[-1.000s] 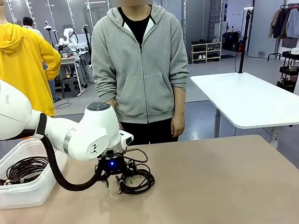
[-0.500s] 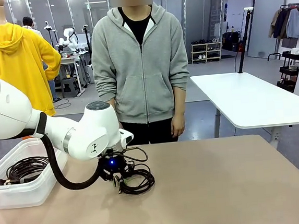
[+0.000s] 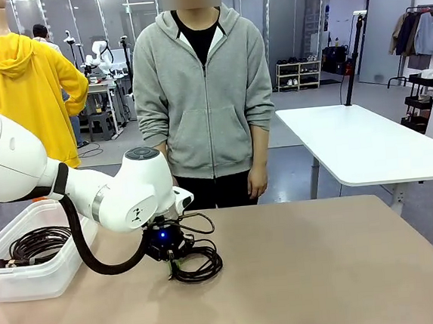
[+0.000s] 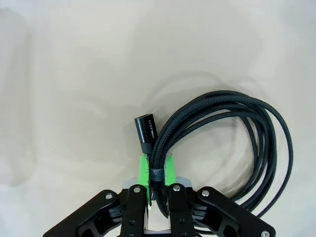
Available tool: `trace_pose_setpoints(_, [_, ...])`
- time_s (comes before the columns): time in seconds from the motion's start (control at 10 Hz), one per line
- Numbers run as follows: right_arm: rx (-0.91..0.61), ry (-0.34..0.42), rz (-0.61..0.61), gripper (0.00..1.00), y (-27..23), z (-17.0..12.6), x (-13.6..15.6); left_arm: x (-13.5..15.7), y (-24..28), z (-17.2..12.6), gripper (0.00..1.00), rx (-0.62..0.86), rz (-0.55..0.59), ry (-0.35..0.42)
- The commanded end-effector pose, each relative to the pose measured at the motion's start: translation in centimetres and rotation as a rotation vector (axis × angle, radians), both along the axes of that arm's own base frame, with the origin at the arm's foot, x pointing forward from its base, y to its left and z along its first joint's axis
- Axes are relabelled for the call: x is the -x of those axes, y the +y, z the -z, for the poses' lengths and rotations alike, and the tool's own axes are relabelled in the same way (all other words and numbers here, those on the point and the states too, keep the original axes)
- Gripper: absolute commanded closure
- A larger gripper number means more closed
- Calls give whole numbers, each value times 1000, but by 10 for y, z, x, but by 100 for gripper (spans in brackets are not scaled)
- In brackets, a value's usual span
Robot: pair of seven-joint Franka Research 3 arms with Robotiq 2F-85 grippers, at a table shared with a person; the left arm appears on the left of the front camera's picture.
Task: Organize and store the cables.
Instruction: Place the USB Extension Cable into the Organizing box.
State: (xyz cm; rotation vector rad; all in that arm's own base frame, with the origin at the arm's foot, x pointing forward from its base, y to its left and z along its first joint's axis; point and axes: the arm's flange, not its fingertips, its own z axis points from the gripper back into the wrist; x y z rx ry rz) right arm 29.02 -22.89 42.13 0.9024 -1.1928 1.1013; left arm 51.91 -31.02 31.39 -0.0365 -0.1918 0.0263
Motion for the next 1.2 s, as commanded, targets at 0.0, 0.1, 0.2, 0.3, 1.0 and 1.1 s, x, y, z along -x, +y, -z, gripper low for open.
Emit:
trace_pose_setpoints(0.0, [-9, 10, 8, 0, 2, -5, 1, 0, -1, -3, 100, 35, -10, -26])
trace_pose_setpoints(0.1, [-9, 10, 8, 0, 2, -5, 1, 4, -3, -20, 100, 30, 39, -27])
trace_pose_setpoints(0.2, [-9, 10, 8, 0, 2, -5, 1, 5, 0, -56, 100, 13, 80, -94])
trace_pose_setpoints(0.3, [-9, 10, 8, 0, 2, -5, 1, 5, 8, -91, 100, 18, 115, -134])
trace_pose_setpoints(1.0, [-9, 10, 8, 0, 2, -5, 1, 20, 116, -199, 100, -21, 413, -144])
trace_pose_setpoints(1.1, [-9, 10, 8, 0, 2, -5, 1, 21, 164, -206, 100, -23, 443, -128])
